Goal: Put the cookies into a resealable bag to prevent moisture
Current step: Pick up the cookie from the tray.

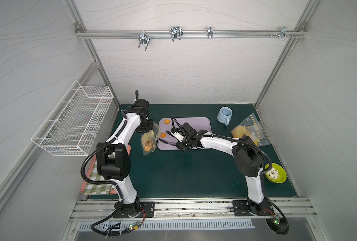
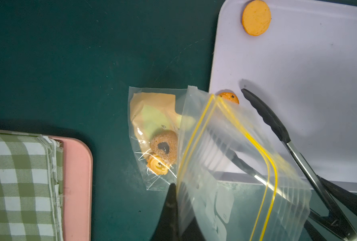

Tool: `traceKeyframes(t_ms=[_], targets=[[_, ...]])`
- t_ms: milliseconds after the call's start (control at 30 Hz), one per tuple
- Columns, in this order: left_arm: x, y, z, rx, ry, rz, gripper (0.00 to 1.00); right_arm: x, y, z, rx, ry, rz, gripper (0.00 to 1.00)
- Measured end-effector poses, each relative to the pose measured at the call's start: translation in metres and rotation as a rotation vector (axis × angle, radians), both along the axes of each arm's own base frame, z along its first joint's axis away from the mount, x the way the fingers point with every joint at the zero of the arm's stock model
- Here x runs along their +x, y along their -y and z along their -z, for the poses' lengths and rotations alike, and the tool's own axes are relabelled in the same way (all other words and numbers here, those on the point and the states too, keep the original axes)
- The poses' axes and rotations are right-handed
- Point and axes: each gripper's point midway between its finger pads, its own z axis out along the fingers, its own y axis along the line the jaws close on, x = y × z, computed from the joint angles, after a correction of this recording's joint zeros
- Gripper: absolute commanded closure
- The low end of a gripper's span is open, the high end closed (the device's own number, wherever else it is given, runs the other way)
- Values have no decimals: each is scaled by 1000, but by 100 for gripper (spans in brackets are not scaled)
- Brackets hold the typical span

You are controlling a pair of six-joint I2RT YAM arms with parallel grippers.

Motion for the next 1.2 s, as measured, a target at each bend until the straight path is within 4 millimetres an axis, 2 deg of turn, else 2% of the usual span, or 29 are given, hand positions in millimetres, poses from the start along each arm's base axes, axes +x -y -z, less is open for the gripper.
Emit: traceKeyframes(t_ms=[300,633,767,867,1000,1200], targets=[[0,-1,0,0,0,-1,100,8,-3,6,-13,0,4,52],[0,-1,1,-1,-2,-2,100,15,-7,4,-3,4,8,62],[-1,0,1,-7,-4,0,100,18,-2,5,4,5,29,64],[-1,3,1,-23,-4,6,100,15,9,4,6,2,58,64],[0,10,1,-61,-1,20,100,13,36,-16,21,19,117,64],[0,19,0,-110,-2,38,100,8,62,-79,116,99,175,64]])
